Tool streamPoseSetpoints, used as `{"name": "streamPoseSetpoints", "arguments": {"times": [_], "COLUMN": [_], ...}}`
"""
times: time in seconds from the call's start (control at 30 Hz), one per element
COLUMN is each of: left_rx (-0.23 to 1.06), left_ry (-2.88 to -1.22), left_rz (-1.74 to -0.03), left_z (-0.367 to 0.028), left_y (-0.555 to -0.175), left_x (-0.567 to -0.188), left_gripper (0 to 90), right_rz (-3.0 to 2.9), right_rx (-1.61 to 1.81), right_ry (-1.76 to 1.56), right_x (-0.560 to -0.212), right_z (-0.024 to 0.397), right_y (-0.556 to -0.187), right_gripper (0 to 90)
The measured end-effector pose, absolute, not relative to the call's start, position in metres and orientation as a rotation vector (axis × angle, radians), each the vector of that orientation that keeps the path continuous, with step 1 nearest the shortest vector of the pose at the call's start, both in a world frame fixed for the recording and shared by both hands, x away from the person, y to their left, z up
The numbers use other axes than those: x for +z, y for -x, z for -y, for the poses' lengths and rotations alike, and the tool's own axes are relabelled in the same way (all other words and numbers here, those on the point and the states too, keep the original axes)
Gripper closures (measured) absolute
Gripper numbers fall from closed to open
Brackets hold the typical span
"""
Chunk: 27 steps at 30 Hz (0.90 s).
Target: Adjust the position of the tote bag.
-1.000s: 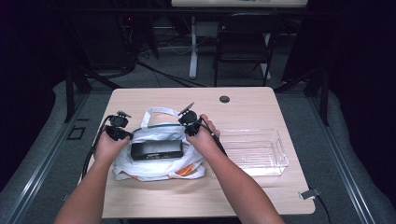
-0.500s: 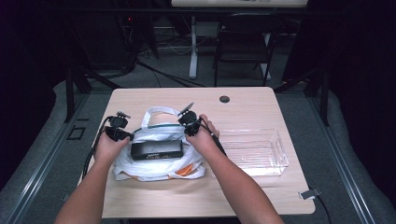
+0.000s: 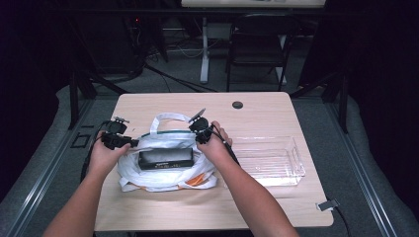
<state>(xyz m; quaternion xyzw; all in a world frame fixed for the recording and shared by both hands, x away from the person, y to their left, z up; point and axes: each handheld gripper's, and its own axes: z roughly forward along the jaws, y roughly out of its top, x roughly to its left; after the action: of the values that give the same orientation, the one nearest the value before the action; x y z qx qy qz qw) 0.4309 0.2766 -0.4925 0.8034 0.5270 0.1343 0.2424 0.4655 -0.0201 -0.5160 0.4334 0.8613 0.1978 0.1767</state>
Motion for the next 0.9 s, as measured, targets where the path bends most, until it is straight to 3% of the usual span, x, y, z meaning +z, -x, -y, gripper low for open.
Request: {"name": "streamPoseSetpoints", "arguments": {"times": [0.27,0.53,0.9], "left_rx": [0.412,0.418,0.418], "left_ry": [-2.229,-2.256,-2.238], "left_rz": [-1.395,-1.385,-1.452], "left_z": [-0.277,-0.273,-0.275], "left_y": [-0.418,-0.422,-0.434], "left_x": [-0.485,-0.487,-0.496], "left_gripper": [64.5,85.2,87.9], "right_rz": [-2.429,-2.43,-2.449], "right_rx": [0.571,0.568,0.545], "right_ry": [-1.235,-1.231,-1.206], "right_x": [-0.517,-0.517,-0.516], "right_z": [0.02,0.02,0.02], "right_y": [-0.465,-0.464,-0.464], "right_gripper": [81.2,81.3,81.3]}}
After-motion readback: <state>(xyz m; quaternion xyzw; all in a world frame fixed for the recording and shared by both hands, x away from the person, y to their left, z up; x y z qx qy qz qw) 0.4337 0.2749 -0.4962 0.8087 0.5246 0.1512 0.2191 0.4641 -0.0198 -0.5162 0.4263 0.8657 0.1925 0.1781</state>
